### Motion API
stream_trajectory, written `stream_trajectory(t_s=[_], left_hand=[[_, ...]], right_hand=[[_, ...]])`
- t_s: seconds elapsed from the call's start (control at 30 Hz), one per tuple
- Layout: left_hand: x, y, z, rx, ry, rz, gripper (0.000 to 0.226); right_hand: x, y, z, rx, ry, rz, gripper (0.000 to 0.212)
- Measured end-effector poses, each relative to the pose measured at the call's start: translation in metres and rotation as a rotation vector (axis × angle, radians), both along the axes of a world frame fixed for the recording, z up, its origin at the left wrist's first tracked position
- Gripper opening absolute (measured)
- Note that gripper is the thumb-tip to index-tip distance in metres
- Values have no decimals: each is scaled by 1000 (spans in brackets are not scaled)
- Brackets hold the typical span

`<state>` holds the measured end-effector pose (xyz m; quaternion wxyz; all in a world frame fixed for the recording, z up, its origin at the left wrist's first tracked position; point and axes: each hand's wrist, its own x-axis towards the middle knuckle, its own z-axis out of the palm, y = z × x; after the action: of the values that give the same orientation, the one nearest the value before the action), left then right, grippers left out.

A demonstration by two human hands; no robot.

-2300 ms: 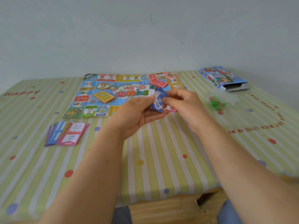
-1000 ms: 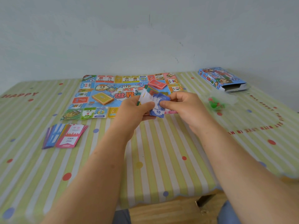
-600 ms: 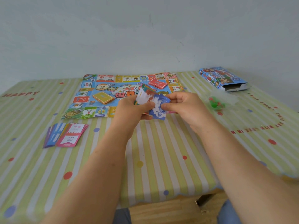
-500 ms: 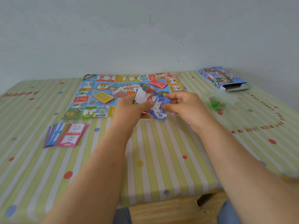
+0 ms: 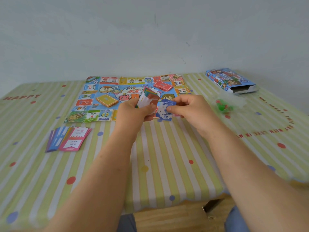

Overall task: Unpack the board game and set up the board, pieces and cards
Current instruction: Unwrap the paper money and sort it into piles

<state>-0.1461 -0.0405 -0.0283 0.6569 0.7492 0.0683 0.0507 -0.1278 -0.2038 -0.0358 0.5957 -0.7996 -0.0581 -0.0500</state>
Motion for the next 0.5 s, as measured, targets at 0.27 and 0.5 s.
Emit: stream_trajectory(t_s=[0.27,0.5], left_hand=[[3,-3,-9,267,-105,26,8],[4,-6,-12,334,-145,44,13]], right_hand=[[2,9,-8,-200,-52,30,8],[1,12,-8,-178,-54,15,11]])
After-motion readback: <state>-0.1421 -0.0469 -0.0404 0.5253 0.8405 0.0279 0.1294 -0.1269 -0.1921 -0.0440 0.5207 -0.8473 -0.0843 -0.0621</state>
